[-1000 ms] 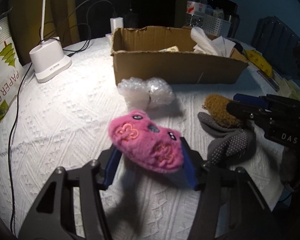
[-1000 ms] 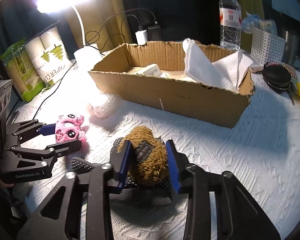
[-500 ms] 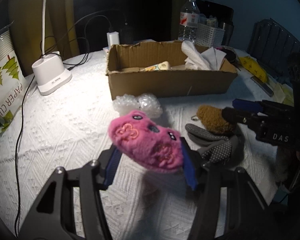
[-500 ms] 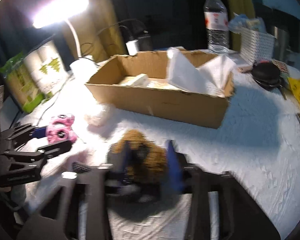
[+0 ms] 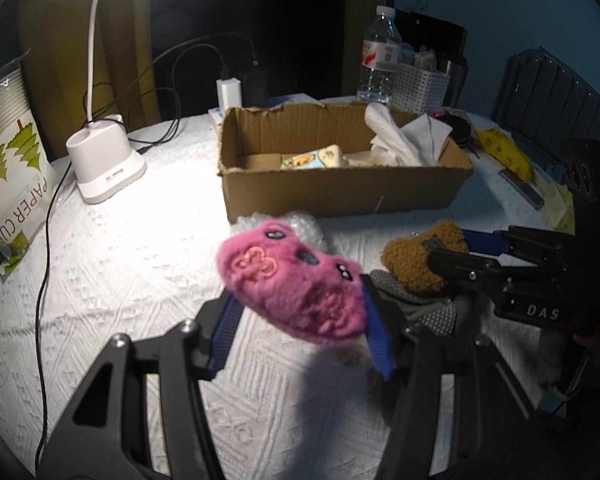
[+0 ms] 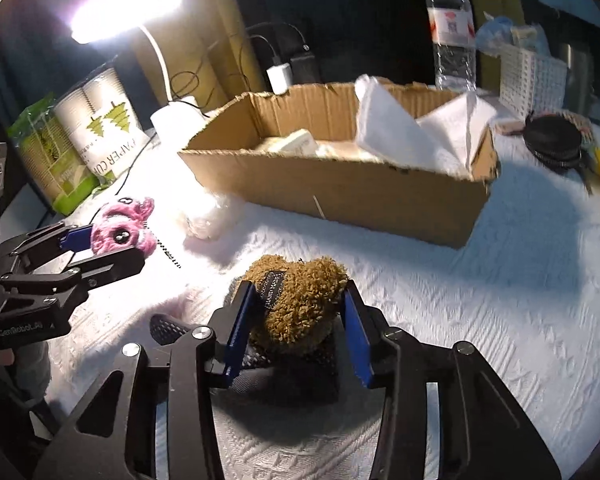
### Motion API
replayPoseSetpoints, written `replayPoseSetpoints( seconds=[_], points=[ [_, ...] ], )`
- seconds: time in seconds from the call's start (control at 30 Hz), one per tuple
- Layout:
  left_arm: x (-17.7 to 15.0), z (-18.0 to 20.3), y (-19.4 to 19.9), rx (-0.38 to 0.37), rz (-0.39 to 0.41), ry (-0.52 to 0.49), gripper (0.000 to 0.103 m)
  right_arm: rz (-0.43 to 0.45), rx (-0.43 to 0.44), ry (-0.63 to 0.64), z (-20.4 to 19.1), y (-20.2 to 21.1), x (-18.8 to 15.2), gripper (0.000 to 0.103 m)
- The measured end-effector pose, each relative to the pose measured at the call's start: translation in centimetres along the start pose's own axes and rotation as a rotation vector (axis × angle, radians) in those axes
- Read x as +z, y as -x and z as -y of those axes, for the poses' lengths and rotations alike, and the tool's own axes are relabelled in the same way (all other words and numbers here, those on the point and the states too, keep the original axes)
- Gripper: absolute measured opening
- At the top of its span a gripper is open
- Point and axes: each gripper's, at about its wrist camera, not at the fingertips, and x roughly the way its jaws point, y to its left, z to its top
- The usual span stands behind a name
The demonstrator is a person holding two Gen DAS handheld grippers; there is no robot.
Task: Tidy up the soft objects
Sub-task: 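Grasp the pink plush with the left tool while the right tool grasps the brown bear, then carry the pink plush with the left tool while the right tool carries the bear into the box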
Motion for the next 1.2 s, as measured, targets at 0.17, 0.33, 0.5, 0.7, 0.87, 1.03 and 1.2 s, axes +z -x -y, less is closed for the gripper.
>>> replayPoseSetpoints(
  seconds=[0.17, 0.33, 0.5, 0.7, 0.87, 1.03, 1.2],
  points=[
    [1.3, -0.1, 0.6, -0.004, 0.029, 0.003, 0.057, 0.046, 0.0, 0.024, -0.4, 1.5, 1.5, 0.045],
    [2.9, -0.3, 1.1, -0.002, 0.064, 0.008, 0.057, 0.077, -0.002, 0.048, -0.6, 2.8, 3.0, 0.045],
    [4.2, -0.4, 1.5, -0.002, 0.093, 0.01, 0.057, 0.117, 0.003, 0.056, -0.7, 4.2, 4.3, 0.045],
    [5.6, -0.7, 1.5, -0.004, 0.117, 0.02, 0.057, 0.162, 0.011, 0.064, -0.3, 5.2, 5.6, 0.045],
    [6.7, -1.1, 0.6, -0.005, 0.121, 0.034, 0.057, 0.177, 0.01, 0.059, 0.6, 5.1, 6.8, 0.045],
    [7.5, -1.5, -0.7, -0.001, 0.107, 0.052, 0.057, 0.186, 0.015, 0.049, 1.7, 4.6, 7.8, 0.045],
    [8.2, -1.3, -2.1, -0.001, 0.093, 0.054, 0.057, 0.186, 0.02, 0.041, 2.7, 3.9, 8.6, 0.046]
  ],
)
